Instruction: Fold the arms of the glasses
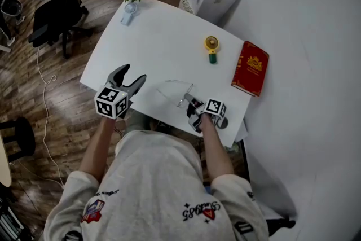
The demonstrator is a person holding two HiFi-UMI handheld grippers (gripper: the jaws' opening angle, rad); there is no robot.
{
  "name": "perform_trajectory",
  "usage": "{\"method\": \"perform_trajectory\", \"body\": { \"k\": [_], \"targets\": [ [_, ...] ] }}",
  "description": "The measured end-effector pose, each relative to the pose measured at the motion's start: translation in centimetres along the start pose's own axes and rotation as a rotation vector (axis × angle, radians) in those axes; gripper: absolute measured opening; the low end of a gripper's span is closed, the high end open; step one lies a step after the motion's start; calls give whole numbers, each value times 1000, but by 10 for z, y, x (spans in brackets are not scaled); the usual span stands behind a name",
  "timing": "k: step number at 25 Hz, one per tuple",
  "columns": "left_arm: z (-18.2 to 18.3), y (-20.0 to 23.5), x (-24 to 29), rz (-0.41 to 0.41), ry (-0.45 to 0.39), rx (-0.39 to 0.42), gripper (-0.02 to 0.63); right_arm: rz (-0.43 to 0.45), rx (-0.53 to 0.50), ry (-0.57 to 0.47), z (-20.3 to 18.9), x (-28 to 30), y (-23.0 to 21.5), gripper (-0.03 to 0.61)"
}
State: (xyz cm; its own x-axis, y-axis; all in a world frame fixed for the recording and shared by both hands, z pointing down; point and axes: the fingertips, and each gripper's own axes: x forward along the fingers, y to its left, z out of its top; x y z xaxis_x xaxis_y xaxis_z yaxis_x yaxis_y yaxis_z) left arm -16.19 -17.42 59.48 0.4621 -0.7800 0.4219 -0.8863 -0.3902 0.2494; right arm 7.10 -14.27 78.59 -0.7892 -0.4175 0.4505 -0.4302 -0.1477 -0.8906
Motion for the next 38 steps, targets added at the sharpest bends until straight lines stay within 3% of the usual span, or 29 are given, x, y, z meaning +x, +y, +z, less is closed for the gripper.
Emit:
{"method": "perform_trajectory", "body": {
  "k": [9,21,26,33,38],
  "targets": [
    [-1,-1,1,-9,5,-7,316,-33,-47,-5,2,-6,8,15],
    [-21,-28,12,-110,58,7,316,-210,-291,82,15,-44,30,15],
    [-27,-50,20,-262,132,28,316,-209,-354,117,21,-63,50,15],
    [-23,-108,24,-674,242,55,289,-188,-437,130,19,-79,80,15],
    [-30,-132,32,-813,382,68,248,-166,-483,164,7,-82,103,16]
  ]
}}
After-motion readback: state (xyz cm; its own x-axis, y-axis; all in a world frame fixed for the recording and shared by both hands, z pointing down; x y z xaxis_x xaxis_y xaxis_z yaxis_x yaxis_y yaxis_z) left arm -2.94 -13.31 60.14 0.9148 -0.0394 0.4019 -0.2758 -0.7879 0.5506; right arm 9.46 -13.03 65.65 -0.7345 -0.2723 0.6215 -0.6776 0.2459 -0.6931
